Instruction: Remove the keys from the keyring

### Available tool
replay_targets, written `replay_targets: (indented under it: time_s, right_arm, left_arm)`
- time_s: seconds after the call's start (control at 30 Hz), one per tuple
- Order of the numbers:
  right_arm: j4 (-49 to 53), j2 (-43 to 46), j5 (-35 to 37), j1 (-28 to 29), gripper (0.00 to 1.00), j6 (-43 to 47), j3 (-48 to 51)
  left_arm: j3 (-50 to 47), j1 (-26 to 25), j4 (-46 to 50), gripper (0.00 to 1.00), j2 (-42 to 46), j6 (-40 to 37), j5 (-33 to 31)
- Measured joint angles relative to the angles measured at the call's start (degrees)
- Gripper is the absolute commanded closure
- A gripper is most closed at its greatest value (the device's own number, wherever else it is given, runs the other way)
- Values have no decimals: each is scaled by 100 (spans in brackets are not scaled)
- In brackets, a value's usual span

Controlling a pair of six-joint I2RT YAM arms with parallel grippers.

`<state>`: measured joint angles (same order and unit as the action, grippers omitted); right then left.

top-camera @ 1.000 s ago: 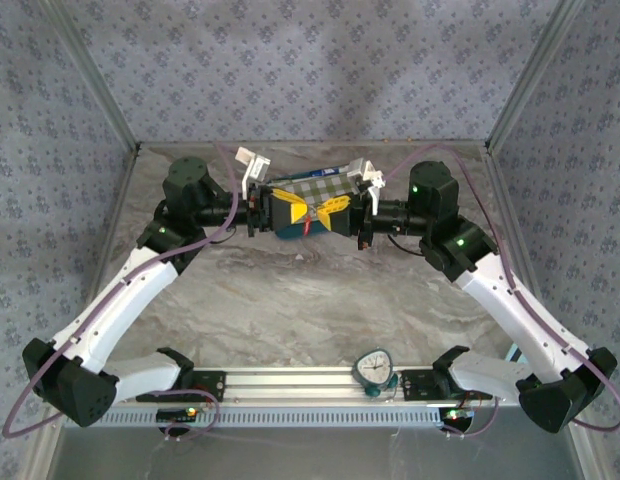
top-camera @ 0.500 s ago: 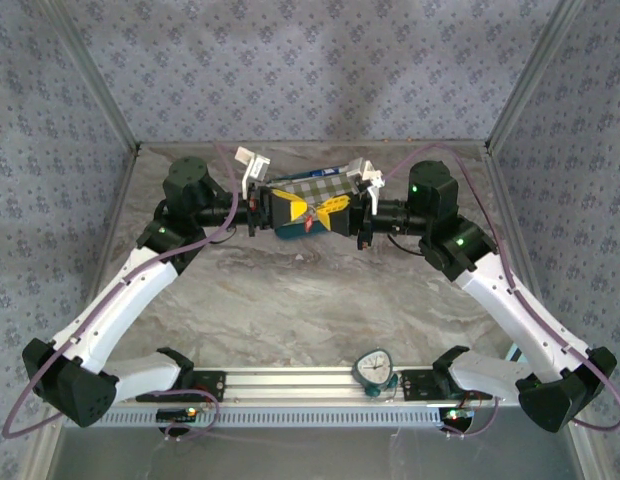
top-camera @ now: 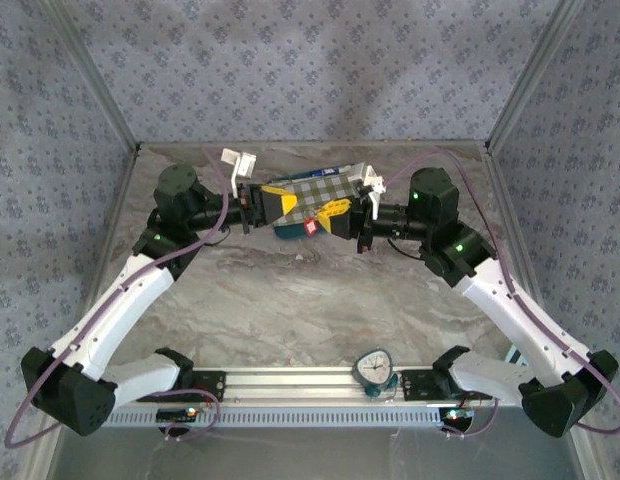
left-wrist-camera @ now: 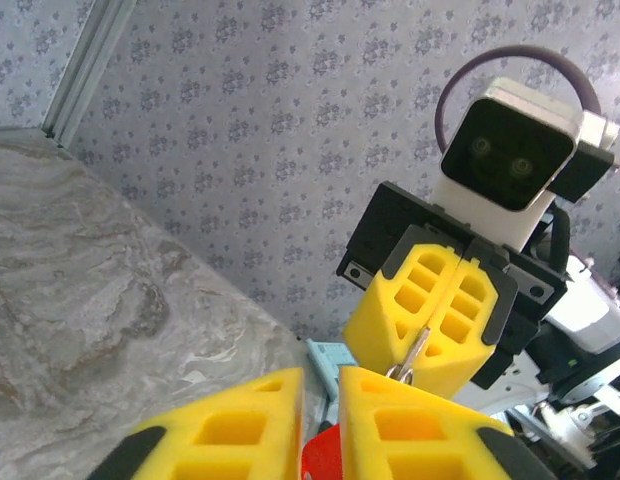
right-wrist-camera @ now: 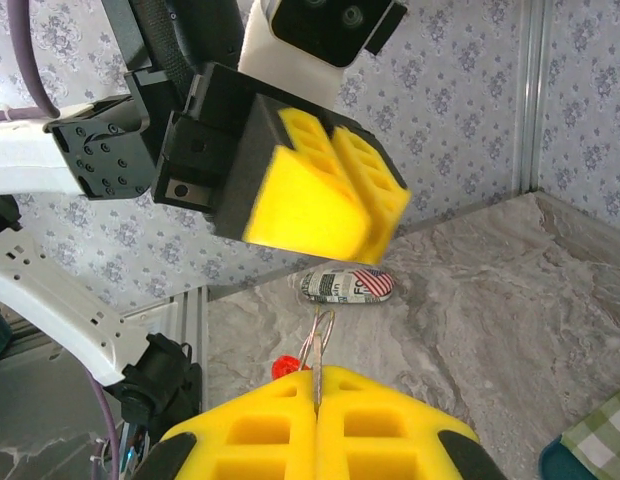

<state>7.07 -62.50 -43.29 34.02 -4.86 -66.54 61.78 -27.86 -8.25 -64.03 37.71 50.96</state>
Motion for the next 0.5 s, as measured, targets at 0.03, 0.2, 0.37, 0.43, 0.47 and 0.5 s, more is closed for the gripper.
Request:
replay_targets:
  time_s: [0.03, 0.2, 0.37, 0.43, 0.47, 0.5]
  right_arm:
    - [4, -4, -2, 0, 100, 0, 0]
    - [35, -31, -2, -2, 100, 0, -2]
    - [52, -76, -7, -2, 100, -2, -2]
    - [55, -83, -9, -2, 100, -2, -2]
    - [63, -83, -9, -2, 100, -2, -2]
    - [66, -83, -9, 0, 100, -2, -2]
  left_arm:
    - [0, 0, 13, 74, 20, -15, -7]
    - [7, 0, 70, 66, 72, -101, 20]
    - [109, -46, 136, 58, 13, -136, 116]
    - [155, -81, 164, 57, -9, -168, 140]
    - [173, -103, 186, 56, -15, -173, 170]
    - [184, -120, 208, 55, -17, -186, 179]
